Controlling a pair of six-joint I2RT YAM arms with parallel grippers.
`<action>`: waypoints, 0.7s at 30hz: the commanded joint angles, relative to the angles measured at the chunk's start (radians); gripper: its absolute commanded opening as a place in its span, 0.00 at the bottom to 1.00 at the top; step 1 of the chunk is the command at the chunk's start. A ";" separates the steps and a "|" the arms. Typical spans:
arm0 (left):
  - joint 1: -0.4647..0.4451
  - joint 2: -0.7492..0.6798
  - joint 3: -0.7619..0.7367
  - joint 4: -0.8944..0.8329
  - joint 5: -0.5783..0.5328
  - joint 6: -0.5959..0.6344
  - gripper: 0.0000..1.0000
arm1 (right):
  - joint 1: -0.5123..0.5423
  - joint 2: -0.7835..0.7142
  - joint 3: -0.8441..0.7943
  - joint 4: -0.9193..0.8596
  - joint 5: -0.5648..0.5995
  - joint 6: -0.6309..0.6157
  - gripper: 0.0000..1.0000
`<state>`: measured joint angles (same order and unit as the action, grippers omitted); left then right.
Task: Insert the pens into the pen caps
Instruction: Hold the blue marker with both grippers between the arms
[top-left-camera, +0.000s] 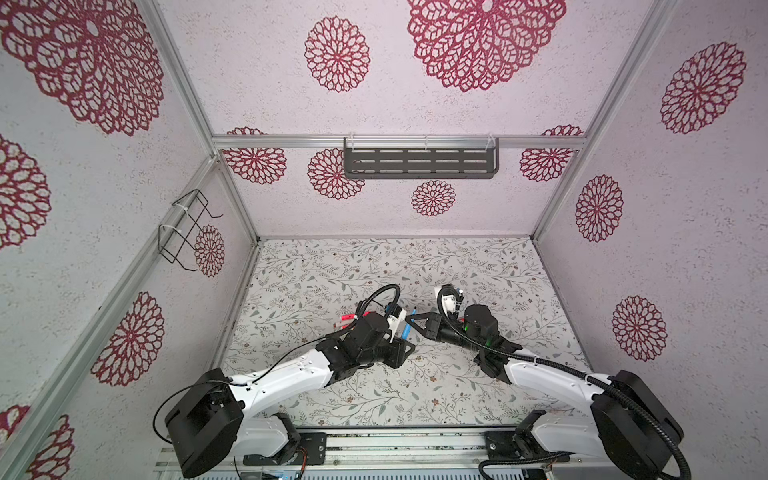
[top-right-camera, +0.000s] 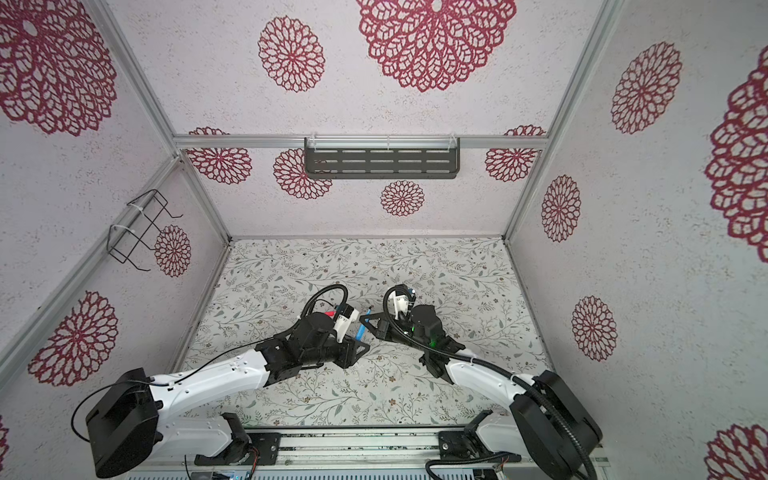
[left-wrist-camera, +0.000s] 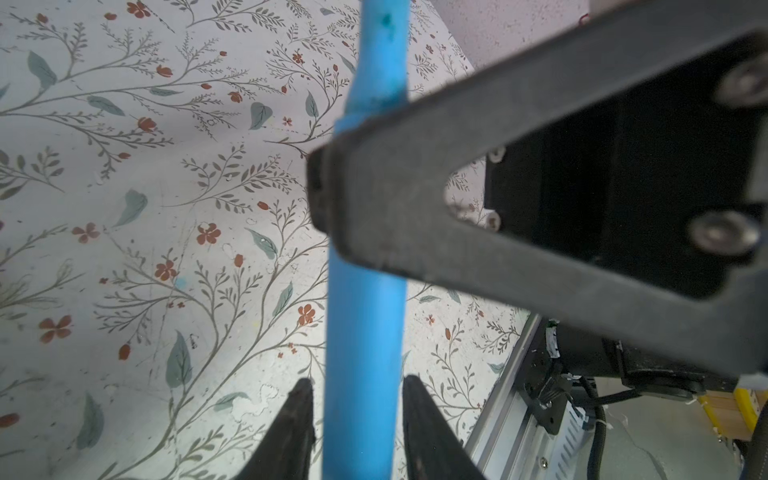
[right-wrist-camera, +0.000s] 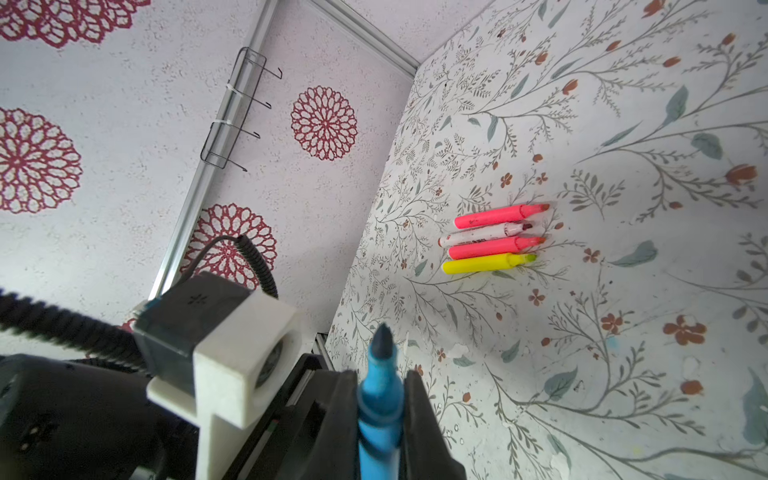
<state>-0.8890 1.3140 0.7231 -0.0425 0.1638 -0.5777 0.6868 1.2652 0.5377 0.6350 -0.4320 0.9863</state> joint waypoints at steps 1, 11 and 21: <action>-0.014 -0.007 0.025 0.019 -0.018 0.001 0.28 | 0.009 0.011 -0.006 0.095 -0.011 0.035 0.00; -0.014 -0.022 0.026 0.018 -0.046 -0.002 0.22 | 0.027 0.017 -0.016 0.109 -0.008 0.040 0.00; -0.014 -0.053 0.011 0.022 -0.074 -0.001 0.20 | 0.043 0.020 -0.013 0.104 -0.001 0.034 0.00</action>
<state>-0.8906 1.2839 0.7246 -0.0425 0.1066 -0.5785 0.7219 1.2835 0.5293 0.6849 -0.4313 1.0172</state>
